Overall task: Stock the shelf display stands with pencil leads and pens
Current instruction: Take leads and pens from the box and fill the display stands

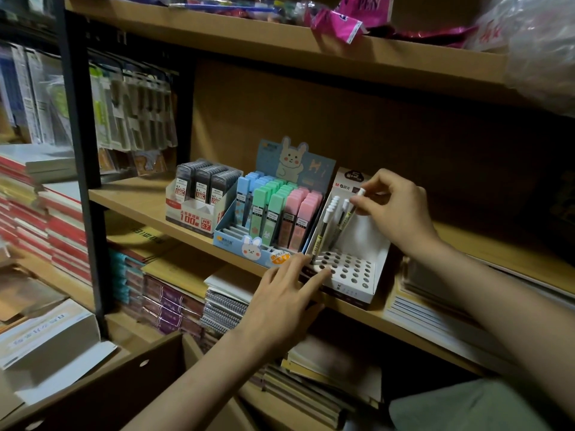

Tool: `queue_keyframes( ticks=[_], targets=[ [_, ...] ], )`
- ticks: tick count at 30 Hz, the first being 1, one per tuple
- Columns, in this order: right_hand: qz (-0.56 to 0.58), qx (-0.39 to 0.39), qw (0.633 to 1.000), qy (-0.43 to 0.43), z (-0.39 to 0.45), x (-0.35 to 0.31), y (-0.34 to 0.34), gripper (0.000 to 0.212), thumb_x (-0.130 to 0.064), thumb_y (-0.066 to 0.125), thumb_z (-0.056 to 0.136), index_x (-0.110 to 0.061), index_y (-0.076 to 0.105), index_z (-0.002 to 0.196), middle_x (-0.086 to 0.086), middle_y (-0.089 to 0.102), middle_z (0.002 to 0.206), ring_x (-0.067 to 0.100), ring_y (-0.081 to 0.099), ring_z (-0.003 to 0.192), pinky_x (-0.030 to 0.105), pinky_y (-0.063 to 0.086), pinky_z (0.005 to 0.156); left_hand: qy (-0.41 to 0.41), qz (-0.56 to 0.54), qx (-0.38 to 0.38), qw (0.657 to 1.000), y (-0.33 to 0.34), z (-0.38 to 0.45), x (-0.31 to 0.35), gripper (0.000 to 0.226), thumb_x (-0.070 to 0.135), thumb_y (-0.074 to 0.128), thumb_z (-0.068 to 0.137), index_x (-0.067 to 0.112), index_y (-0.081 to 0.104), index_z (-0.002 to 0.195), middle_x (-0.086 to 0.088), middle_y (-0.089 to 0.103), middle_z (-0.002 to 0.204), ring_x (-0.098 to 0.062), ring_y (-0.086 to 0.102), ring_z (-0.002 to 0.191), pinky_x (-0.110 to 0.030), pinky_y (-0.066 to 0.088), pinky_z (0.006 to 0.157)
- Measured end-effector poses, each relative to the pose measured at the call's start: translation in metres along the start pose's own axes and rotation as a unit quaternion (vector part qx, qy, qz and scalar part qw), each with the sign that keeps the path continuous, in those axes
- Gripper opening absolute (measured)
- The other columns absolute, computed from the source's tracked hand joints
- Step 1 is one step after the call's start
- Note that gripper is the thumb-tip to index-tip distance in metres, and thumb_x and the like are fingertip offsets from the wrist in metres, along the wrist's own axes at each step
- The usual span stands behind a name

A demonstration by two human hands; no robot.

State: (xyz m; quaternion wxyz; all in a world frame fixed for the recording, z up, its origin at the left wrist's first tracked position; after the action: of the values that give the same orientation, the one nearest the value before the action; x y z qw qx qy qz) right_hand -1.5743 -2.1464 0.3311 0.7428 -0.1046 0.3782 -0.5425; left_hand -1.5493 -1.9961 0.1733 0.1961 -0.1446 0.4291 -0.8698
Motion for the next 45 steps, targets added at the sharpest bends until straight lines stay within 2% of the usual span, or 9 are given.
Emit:
queue_keyframes(
  ticks=[7,13,19,23,25,29,36,41,45],
  targets=[
    [-0.044,-0.013,0.999,0.003,0.005,0.004,0.014,0.017,-0.020,0.079,0.078,-0.018,0.065,0.088,-0.002,0.066,0.091,0.009,0.062,0.085,0.014,0.049,0.069,-0.001,0.011,-0.001,1.000,-0.001,-0.002,0.000,0.065,0.043,0.052,0.094,0.035,0.018,0.150,-0.008,0.018,0.155,-0.024,0.021,0.143,-0.043,0.025,0.113],
    [-0.056,0.001,0.998,0.007,0.004,0.004,0.018,0.016,-0.021,0.079,0.079,-0.016,0.069,0.089,-0.001,0.066,0.090,0.013,0.061,0.088,0.028,0.052,0.079,-0.004,0.007,-0.006,1.000,0.003,-0.002,-0.001,0.068,0.045,0.050,0.094,0.038,0.012,0.150,-0.006,0.012,0.156,-0.023,0.016,0.143,-0.045,0.022,0.113],
    [-0.066,0.004,0.998,0.025,0.000,0.003,0.019,0.013,-0.021,0.078,0.080,-0.020,0.067,0.085,-0.008,0.062,0.083,0.003,0.056,0.077,0.005,0.035,0.062,-0.006,0.012,-0.014,1.000,0.007,0.000,-0.003,0.071,0.046,0.052,0.092,0.040,0.010,0.148,-0.004,0.012,0.154,-0.023,0.018,0.141,-0.045,0.024,0.113],
    [-0.077,-0.038,0.994,0.061,0.002,0.003,0.028,0.011,-0.013,0.077,0.081,-0.016,0.067,0.084,-0.008,0.061,0.079,0.008,0.063,0.078,0.018,0.052,0.068,-0.012,0.013,-0.022,1.000,0.006,0.001,-0.002,0.070,0.047,0.052,0.091,0.040,0.012,0.148,-0.005,0.013,0.154,-0.023,0.019,0.141,-0.047,0.026,0.111],
    [-0.062,-0.048,0.994,0.081,-0.003,0.002,0.031,0.010,-0.009,0.074,0.083,-0.012,0.069,0.090,-0.001,0.064,0.086,0.013,0.064,0.082,0.034,0.058,0.078,-0.018,0.009,-0.033,0.999,0.007,0.000,-0.001,0.072,0.047,0.053,0.092,0.040,0.009,0.148,-0.004,0.010,0.155,-0.023,0.017,0.142,-0.047,0.025,0.112],
    [-0.051,-0.020,0.996,0.075,-0.021,-0.002,0.019,0.034,-0.016,0.068,0.089,-0.016,0.061,0.122,0.000,0.062,0.107,0.011,0.062,0.084,0.025,0.054,0.079,-0.023,-0.024,-0.061,0.998,0.003,-0.004,0.000,0.074,0.042,0.054,0.092,0.040,0.008,0.150,0.000,0.000,0.157,-0.021,0.009,0.144,-0.046,0.019,0.115],
    [0.213,-0.012,0.970,0.116,-0.105,-0.012,0.042,0.012,-0.015,0.069,0.089,-0.023,0.062,0.092,-0.005,0.066,0.084,0.017,0.066,0.067,0.029,0.056,0.054,-0.075,-0.163,-0.005,0.984,-0.022,-0.046,-0.013,0.029,0.030,0.058,0.091,0.023,0.058,0.118,0.004,0.056,0.117,-0.012,0.052,0.104,-0.031,0.048,0.086],
    [0.221,-0.186,0.955,0.073,-0.195,-0.030,0.140,0.009,-0.018,0.070,0.087,-0.024,0.064,0.090,-0.009,0.064,0.074,0.008,0.064,0.065,0.023,0.054,0.058,-0.277,-0.233,-0.281,0.889,0.043,-0.150,-0.056,0.016,0.020,0.061,0.091,0.020,0.066,0.106,0.003,0.067,0.100,-0.010,0.064,0.086,-0.017,0.049,0.073],
    [0.163,-0.345,0.922,0.061,-0.273,-0.026,0.225,0.010,-0.018,0.069,0.086,-0.024,0.062,0.084,-0.011,0.064,0.070,0.004,0.063,0.061,0.019,0.049,0.059,-0.507,-0.276,-0.356,0.735,0.093,-0.285,-0.085,0.008,0.012,0.057,0.092,0.014,0.065,0.094,-0.008,0.067,0.090,-0.018,0.064,0.072,-0.019,0.048,0.054]
  ],
)
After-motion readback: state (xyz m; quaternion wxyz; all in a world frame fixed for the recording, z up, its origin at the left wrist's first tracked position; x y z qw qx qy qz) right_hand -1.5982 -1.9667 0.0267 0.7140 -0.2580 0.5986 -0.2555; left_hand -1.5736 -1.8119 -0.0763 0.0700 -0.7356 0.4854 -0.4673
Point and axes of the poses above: each hand's wrist, its own z-axis towards the middle knuckle, its own y-axis out of the palm, x = y × z, the point moved 8 cm from there along z, towards the middle knuckle
